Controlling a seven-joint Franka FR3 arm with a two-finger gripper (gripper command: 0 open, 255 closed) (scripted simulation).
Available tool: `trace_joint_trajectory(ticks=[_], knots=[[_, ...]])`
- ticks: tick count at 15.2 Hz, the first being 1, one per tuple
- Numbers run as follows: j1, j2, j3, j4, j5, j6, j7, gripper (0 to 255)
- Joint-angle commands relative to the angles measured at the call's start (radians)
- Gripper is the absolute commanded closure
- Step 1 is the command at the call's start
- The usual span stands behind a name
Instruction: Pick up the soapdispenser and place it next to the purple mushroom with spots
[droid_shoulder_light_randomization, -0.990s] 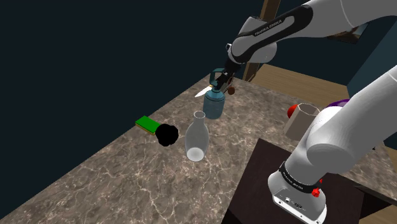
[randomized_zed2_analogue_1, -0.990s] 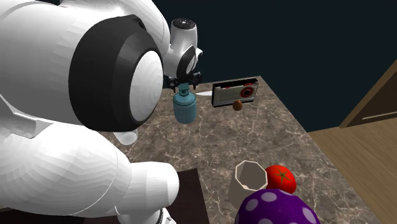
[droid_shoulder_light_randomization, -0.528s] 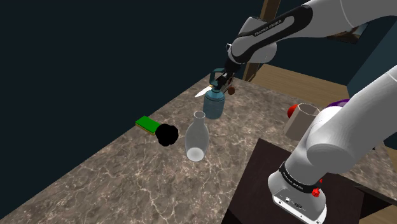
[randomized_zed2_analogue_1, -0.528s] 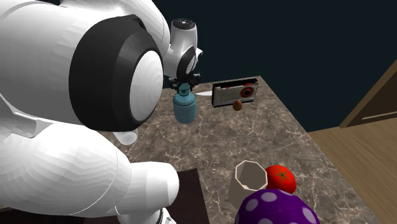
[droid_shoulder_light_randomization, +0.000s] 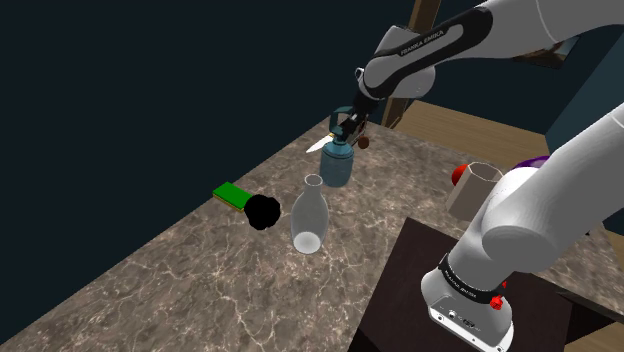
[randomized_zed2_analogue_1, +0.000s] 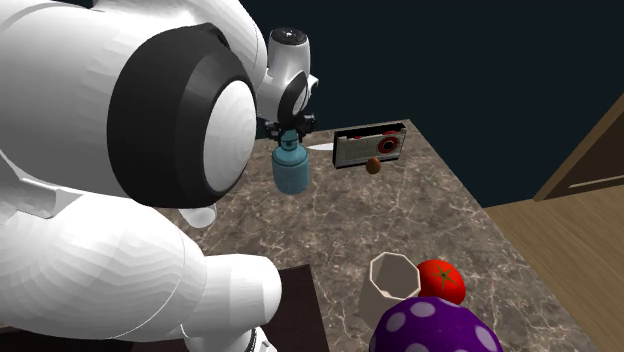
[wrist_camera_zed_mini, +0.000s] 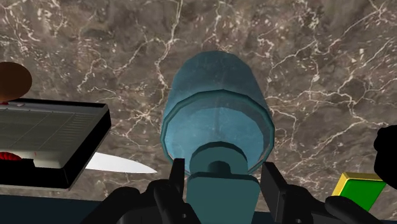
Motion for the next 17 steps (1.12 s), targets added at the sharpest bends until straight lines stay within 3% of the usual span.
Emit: trace_joint_trajectory(ticks=[1,17], knots=[[-0.004,-0.014,0.004,0.010,-0.009,-0.023,0.009,255],[-0.026,-0.114,0.039,0.145,-0.060,-0.254,0.069,255]])
